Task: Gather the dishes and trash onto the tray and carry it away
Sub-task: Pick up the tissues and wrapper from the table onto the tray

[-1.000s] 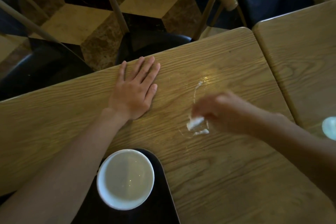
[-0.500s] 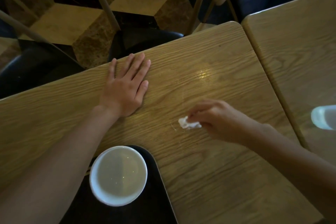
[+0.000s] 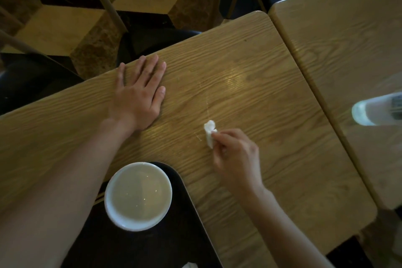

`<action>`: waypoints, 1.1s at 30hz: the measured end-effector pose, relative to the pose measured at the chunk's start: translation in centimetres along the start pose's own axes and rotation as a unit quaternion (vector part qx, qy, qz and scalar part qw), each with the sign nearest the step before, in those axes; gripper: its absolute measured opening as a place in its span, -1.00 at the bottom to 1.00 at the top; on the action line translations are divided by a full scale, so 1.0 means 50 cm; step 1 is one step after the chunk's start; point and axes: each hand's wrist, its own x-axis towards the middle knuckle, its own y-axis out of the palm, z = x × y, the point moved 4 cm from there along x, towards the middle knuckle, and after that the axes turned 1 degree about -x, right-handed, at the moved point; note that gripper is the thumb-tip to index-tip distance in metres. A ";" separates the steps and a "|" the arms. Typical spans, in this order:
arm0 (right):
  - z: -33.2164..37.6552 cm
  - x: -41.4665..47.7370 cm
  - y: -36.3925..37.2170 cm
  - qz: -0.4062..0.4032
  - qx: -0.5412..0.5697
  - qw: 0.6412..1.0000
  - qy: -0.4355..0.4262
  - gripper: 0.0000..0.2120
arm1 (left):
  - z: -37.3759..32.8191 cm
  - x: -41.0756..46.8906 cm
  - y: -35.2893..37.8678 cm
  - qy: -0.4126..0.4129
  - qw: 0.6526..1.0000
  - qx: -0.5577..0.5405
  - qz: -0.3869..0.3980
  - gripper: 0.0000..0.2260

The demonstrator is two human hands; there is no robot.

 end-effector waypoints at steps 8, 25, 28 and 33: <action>-0.008 0.144 -0.038 -0.026 0.142 0.983 0.113 -0.84 | -0.003 -0.003 -0.002 -0.003 1.000 0.003 -0.007 -0.47; 0.018 0.149 -0.001 0.331 -0.031 0.892 -0.307 -0.74 | 0.000 -0.001 0.000 0.000 1.000 0.004 -0.020 -0.47; 0.016 0.118 -0.006 0.378 -0.021 0.879 -0.290 -0.76 | 0.000 -0.001 0.000 0.001 1.000 0.002 -0.019 -0.47; 0.030 0.301 -0.024 0.214 0.028 0.952 -0.215 -0.79 | -0.001 -0.004 0.001 -0.004 1.000 0.005 -0.020 -0.47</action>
